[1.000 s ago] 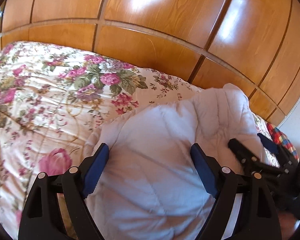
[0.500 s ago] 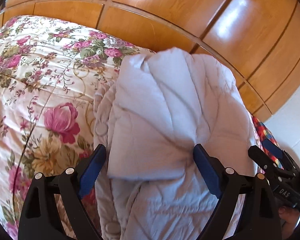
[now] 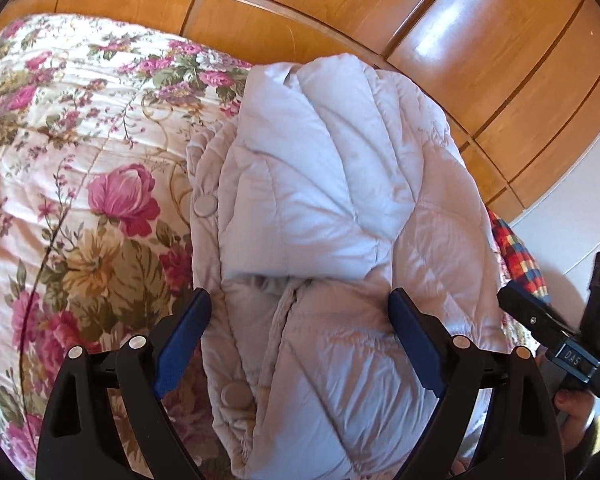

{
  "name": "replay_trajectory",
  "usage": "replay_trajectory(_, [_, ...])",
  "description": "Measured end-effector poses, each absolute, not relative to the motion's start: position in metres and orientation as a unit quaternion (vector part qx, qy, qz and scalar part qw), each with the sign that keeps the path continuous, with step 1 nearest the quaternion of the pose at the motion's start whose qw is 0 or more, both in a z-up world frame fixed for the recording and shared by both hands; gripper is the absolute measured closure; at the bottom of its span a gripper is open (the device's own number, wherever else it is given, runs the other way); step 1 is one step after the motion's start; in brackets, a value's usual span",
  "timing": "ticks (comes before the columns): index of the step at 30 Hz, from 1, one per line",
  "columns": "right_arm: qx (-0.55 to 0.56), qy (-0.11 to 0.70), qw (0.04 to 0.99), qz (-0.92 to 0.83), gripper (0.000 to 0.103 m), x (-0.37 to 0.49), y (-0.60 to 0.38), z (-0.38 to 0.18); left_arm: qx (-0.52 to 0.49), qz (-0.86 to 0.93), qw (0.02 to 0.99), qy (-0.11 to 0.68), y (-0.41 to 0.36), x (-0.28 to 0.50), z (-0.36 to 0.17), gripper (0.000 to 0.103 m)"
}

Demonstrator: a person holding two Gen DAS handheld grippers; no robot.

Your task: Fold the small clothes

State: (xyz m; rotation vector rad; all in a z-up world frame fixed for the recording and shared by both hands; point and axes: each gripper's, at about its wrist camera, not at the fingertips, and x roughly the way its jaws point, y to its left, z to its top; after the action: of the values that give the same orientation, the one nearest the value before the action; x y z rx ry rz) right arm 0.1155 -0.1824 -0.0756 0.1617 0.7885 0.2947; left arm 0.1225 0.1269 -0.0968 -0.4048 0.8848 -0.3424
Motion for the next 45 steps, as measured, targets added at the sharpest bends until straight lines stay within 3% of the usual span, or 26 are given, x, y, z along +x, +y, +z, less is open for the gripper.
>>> replay_trajectory(8, [0.253,0.427,0.847,0.192,0.002,0.12,-0.231,-0.115,-0.236,-0.198,0.841,0.444,0.137,0.123,-0.104,0.013])
replay_trajectory(18, [0.319,0.442,0.805,0.234,0.003,0.14,-0.241,-0.135,-0.321,-0.246,0.78,0.477,0.151,0.126,-0.133,0.011])
replay_trajectory(23, [0.32,0.443,0.798,0.255,0.003,0.16,-0.235,-0.137,-0.299,-0.257,0.786,0.477,0.142,0.126,-0.131,0.011])
replay_trajectory(32, [0.297,0.438,0.804,0.27,0.023,0.17,-0.22,-0.13,-0.25,-0.255,0.812,0.461,0.114,0.117,-0.123,0.038])
replay_trajectory(45, [0.21,0.384,0.861,0.258,0.051,0.141,-0.21,-0.101,-0.224,-0.252,0.838,0.429,0.088,0.104,-0.109,0.055])
